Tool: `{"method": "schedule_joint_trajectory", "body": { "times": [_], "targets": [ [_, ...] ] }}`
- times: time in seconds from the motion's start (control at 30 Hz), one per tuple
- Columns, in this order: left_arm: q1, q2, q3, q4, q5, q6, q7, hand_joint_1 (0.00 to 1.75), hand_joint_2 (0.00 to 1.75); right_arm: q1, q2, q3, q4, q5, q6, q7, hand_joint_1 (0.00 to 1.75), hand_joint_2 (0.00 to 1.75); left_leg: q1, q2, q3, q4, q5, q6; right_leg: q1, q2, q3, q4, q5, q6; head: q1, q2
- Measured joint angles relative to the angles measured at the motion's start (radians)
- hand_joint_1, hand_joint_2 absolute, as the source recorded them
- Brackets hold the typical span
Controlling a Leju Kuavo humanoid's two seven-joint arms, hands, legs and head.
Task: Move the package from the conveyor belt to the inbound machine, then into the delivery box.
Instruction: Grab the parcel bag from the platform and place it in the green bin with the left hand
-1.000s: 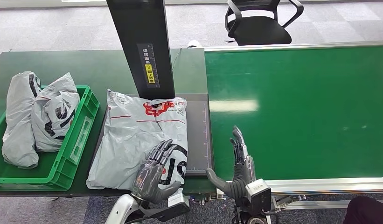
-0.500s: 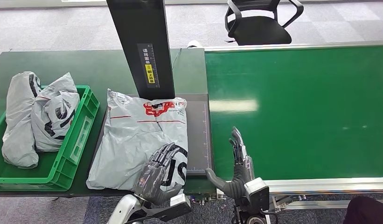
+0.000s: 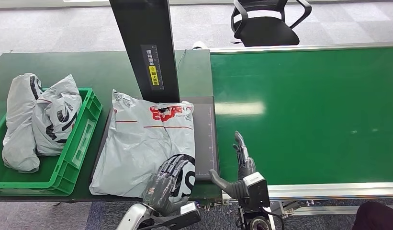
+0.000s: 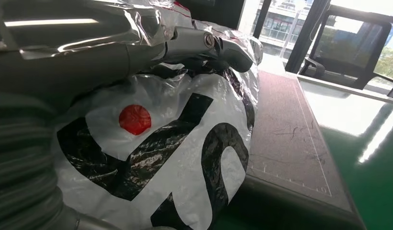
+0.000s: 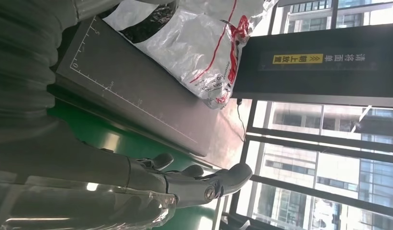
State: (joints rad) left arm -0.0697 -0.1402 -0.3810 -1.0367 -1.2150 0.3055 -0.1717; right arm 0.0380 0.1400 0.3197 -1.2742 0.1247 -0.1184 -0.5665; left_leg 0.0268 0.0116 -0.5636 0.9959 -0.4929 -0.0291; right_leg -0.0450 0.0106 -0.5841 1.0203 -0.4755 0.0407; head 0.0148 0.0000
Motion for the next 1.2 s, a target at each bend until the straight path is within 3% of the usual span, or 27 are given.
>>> {"method": "schedule_joint_trajectory", "body": {
  "times": [0.53,0.57,0.6,0.7,0.73,0.9,1.03,1.2],
  "targets": [
    [-0.029,-0.007,0.002,0.073,0.003,0.04,-0.024,0.03,1.75,-0.004,0.0,0.0,0.023,0.0,0.005,0.0,0.0,1.75,0.0,0.0,0.0,0.0,0.0,0.0,0.0,0.0,0.0,0.0,0.0,0.0,0.0,0.0],
    [-0.03,-0.007,0.002,0.075,0.003,0.04,-0.024,0.09,1.75,-0.004,0.0,0.0,0.023,0.0,0.005,0.0,0.0,1.75,0.0,0.0,0.0,0.0,0.0,0.0,0.0,0.0,0.0,0.0,0.0,0.0,0.0,0.0],
    [-0.031,-0.007,0.002,0.076,0.003,0.041,-0.024,0.31,1.75,-0.004,0.0,0.0,0.023,0.0,0.005,0.0,0.0,1.75,0.0,0.0,0.0,0.0,0.0,0.0,0.0,0.0,0.0,0.0,0.0,0.0,0.0,0.0],
    [-0.033,-0.007,0.002,0.08,0.003,0.046,-0.026,1.33,1.75,-0.004,0.0,0.0,0.024,0.0,0.005,0.0,0.0,1.75,0.0,0.0,0.0,0.0,0.0,0.0,0.0,0.0,0.0,0.0,0.0,0.0,0.0,0.0],
    [-0.033,-0.008,0.002,0.081,0.005,0.053,-0.029,1.51,1.75,-0.004,0.0,0.0,0.024,0.0,0.005,0.0,0.0,1.75,0.0,0.0,0.0,0.0,0.0,0.0,0.0,0.0,0.0,0.0,0.0,0.0,0.0,0.0],
    [-0.021,-0.011,0.008,0.04,0.025,0.157,-0.068,1.69,1.75,-0.003,0.0,0.0,0.024,0.0,0.005,0.0,0.0,1.75,0.0,0.0,0.0,0.0,0.0,0.0,0.0,0.0,0.0,0.0,0.0,0.0,0.0,0.0],
    [0.0,-0.019,0.018,-0.046,0.066,0.266,-0.113,1.74,1.75,-0.003,0.0,0.0,0.026,0.0,0.004,-0.002,0.0,1.75,0.0,0.0,0.0,0.0,0.0,0.0,0.0,0.0,0.0,0.0,0.0,0.0,0.0,0.0],
    [0.029,-0.035,0.049,-0.173,0.159,0.379,-0.272,1.75,1.75,-0.004,0.0,0.0,0.036,-0.006,0.0,-0.016,0.0,1.75,0.0,0.0,-0.001,0.0,0.0,0.0,0.0,0.0,0.0,0.0,0.0,0.0,0.0,0.0]
  ]
}}
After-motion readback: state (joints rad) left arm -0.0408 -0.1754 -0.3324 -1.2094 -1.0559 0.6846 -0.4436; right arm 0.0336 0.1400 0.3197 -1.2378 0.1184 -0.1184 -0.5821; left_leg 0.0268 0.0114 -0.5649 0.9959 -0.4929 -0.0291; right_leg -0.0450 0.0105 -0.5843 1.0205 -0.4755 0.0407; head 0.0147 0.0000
